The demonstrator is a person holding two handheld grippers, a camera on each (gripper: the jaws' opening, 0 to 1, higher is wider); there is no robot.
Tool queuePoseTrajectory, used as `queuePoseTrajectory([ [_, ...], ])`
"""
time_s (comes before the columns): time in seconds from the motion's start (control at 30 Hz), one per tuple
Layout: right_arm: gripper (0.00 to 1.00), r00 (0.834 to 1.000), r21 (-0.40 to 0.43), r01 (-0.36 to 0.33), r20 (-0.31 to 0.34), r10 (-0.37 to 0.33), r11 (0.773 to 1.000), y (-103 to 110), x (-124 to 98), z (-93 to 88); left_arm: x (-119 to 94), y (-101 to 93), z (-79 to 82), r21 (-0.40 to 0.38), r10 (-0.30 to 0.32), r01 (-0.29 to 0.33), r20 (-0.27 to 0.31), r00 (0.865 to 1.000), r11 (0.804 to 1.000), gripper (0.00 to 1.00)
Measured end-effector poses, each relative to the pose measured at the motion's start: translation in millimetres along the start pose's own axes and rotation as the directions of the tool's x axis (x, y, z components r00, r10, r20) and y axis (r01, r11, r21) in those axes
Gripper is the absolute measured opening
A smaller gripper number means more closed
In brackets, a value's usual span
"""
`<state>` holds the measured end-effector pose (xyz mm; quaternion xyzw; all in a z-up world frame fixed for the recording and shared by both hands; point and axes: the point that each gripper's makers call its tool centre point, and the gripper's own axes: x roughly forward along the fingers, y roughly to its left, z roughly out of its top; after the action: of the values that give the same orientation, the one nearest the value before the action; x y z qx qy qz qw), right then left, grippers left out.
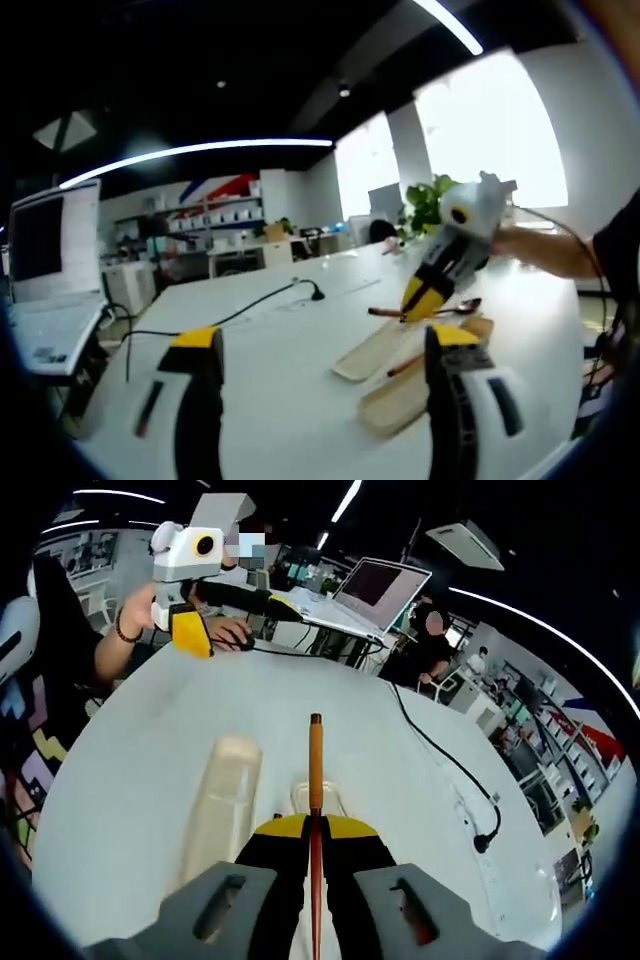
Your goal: Arrange the utensils inside the cutlery case until each visible utensil rests in its matching compartment.
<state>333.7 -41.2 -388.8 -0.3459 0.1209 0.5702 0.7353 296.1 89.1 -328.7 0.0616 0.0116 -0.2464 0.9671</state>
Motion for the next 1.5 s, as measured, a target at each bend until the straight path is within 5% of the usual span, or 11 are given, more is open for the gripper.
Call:
queuePoseTrajectory([
  [0.5, 0.03, 0.998, -0.140, 0.016, -0.052, -0.023, 0.990, 14.9, -19.7, 28.1, -1.3, 3.5, 1.9, -0.003, 0.002, -0.002, 0.007, 1.000, 1.000, 0.87],
  [0.77, 0.03, 0.996, -0.143, -0.004, -0.085, -0.008, 0.990, 26.8, -22.7, 41.3, -3.5, 6.8, 3.0, -0.003, 0.007, -0.007, 0.014, 1.000, 1.000, 0.87],
  [1.1, 0.03, 0.987, -0.097, -0.032, -0.158, 0.016, 0.995, 39.9, -18.2, 47.7, -8.1, 11.3, 6.0, -0.008, 0.015, -0.015, 0.025, 1.000, 1.000, 0.87],
  [1.5, 0.03, 0.960, 0.035, -0.115, -0.254, 0.120, 0.993, 63.1, 9.3, 24.9, -12.0, 14.8, 10.4, -0.015, 0.026, -0.026, 0.042, 0.999, 1.000, 0.87],
])
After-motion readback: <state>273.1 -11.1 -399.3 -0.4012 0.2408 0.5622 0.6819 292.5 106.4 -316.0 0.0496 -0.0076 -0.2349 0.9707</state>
